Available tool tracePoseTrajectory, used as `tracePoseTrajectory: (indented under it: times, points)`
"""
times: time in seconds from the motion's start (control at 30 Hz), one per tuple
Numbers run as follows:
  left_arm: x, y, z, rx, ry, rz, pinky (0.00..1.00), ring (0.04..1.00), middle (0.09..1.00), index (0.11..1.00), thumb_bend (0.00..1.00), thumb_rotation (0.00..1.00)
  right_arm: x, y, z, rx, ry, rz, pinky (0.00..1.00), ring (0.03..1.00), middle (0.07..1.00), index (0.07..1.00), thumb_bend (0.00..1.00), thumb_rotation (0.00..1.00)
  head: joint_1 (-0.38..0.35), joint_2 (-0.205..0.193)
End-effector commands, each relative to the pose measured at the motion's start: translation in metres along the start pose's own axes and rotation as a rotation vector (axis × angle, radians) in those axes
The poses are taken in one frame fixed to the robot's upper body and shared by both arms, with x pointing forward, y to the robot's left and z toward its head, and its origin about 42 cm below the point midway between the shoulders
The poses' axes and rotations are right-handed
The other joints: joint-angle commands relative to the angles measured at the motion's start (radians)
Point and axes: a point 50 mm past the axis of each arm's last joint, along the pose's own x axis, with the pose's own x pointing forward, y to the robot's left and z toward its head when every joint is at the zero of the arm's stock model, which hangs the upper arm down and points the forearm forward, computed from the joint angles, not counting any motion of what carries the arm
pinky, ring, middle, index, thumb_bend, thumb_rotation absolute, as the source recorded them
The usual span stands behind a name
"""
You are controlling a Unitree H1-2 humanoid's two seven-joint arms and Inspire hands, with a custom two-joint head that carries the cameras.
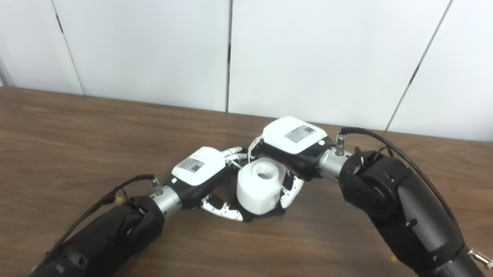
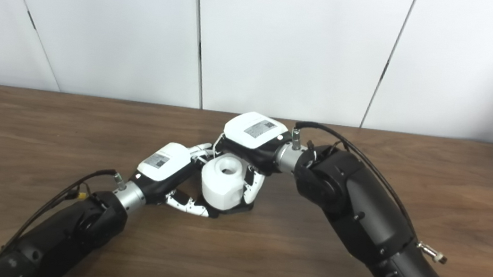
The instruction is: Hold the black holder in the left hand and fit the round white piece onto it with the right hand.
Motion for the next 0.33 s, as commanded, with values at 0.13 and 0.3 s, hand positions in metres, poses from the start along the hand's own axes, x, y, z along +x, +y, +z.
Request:
tracePoseTrajectory:
  times: [0.13, 0.3]
  points:
    - [-0.0115, -0.0312, 0.0021, 0.028, 0.015, -0.17, 0.77, 0.932, 0.88, 0.483, 0.53, 0.07, -0.0016, -0.0153, -0.0028, -0.022, 0.014, -0.035, 0.71, 0.81, 0.763, 0.486, 0.52, 0.14, 0.001, 0.0]
    - [-0.0121, -0.031, 0.0017, 0.027, 0.014, -0.167, 0.77, 0.932, 0.878, 0.483, 0.53, 0.07, -0.0028, -0.0184, -0.0025, -0.02, 0.022, -0.041, 0.68, 0.801, 0.788, 0.734, 0.8, 0.25, 0.002, 0.001]
